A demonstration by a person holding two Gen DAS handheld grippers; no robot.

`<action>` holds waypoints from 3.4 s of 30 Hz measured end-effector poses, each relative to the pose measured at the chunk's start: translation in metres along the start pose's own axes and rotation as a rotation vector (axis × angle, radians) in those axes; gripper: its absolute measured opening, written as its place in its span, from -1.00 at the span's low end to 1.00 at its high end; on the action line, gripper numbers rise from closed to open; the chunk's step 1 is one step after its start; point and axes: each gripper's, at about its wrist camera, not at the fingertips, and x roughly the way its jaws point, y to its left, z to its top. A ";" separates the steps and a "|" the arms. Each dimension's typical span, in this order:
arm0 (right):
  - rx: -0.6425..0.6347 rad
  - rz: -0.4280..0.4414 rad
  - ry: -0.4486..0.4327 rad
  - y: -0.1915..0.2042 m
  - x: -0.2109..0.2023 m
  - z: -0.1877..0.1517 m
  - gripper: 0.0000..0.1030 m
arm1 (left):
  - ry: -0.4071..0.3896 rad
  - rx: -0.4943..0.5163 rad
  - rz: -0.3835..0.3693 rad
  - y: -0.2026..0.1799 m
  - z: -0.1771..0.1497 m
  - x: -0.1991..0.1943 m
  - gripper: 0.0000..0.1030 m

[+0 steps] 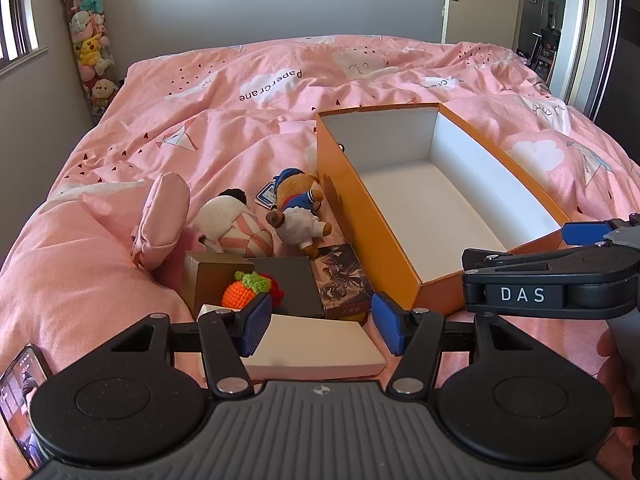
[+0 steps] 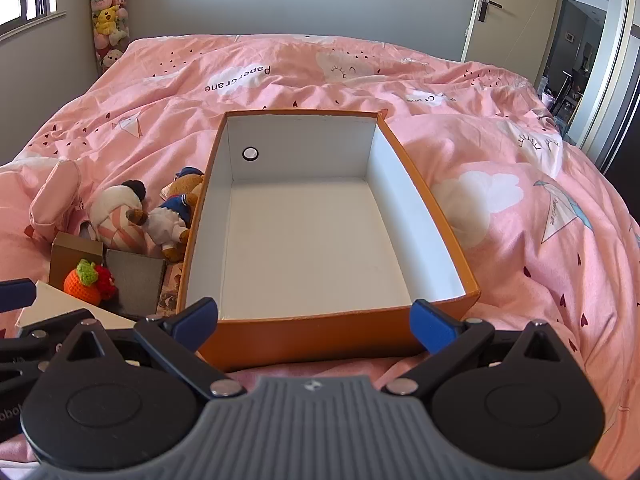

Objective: Organize objects
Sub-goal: 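Move both tools toward the plush toys beside the box, then grasp the brown sailor bear with the right tool and lift it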

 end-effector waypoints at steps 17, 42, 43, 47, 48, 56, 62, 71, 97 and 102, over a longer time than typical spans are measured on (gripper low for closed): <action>-0.019 0.108 -0.021 0.005 0.001 0.001 0.98 | -0.002 -0.016 -0.016 0.010 0.003 -0.001 0.28; -0.346 0.466 0.077 0.101 0.094 0.110 0.00 | 0.141 -0.128 -0.057 0.100 0.084 0.073 -0.32; -0.367 0.463 0.103 0.106 0.103 0.113 -0.05 | 0.148 -0.132 -0.065 0.102 0.089 0.079 -0.32; -0.452 0.454 0.193 0.123 0.133 0.124 -0.05 | 0.180 -0.136 -0.079 0.115 0.100 0.095 -0.33; -0.477 0.451 0.213 0.126 0.139 0.126 -0.05 | 0.190 -0.133 -0.080 0.117 0.102 0.099 -0.33; -0.639 0.362 0.360 0.159 0.185 0.139 -0.05 | 0.241 -0.108 -0.090 0.131 0.111 0.130 -0.33; -0.716 0.298 0.410 0.183 0.200 0.138 0.22 | 0.247 -0.127 -0.101 0.145 0.113 0.139 -0.33; -0.913 0.155 0.377 0.200 0.216 0.121 0.33 | 0.256 -0.144 -0.117 0.155 0.109 0.144 -0.33; -0.679 0.320 -0.003 0.108 0.092 0.173 -0.12 | 0.409 -0.236 -0.034 0.127 0.120 0.175 0.20; -0.615 0.287 -0.022 0.068 0.082 0.176 -0.12 | 0.479 -0.243 0.025 0.117 0.121 0.202 0.36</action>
